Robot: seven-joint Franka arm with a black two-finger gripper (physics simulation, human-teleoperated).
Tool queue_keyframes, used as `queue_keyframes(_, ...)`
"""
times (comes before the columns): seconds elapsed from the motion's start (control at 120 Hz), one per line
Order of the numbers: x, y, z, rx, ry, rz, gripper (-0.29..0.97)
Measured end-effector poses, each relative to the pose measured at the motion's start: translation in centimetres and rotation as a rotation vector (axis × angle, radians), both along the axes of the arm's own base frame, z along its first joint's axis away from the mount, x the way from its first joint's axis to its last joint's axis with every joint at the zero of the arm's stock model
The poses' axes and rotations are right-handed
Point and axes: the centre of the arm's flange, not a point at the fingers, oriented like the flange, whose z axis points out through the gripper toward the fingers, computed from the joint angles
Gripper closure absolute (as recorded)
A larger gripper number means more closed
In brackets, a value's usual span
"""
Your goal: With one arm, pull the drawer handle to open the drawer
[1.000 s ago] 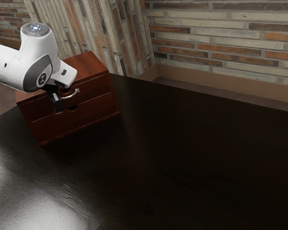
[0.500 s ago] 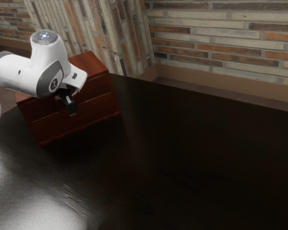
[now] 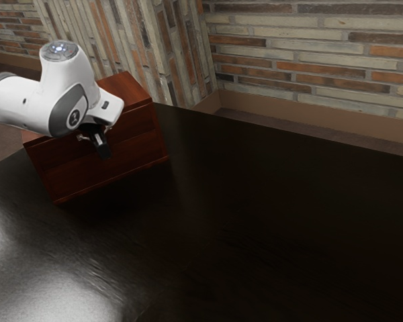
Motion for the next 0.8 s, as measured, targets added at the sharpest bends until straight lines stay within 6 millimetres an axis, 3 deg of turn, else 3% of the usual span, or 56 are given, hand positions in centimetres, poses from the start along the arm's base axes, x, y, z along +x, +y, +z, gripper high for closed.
queue_keyframes(0.275, -0.1, 0.7, -0.8, 0.001, 0.014, 0.01, -0.01)
queue_keyframes(0.567, -0.6, -0.2, -0.6, -0.008, 0.013, 0.0, 0.03)
queue_keyframes(0.8, -1.2, -2.2, -0.4, -0.022, 0.017, -0.026, 0.01)
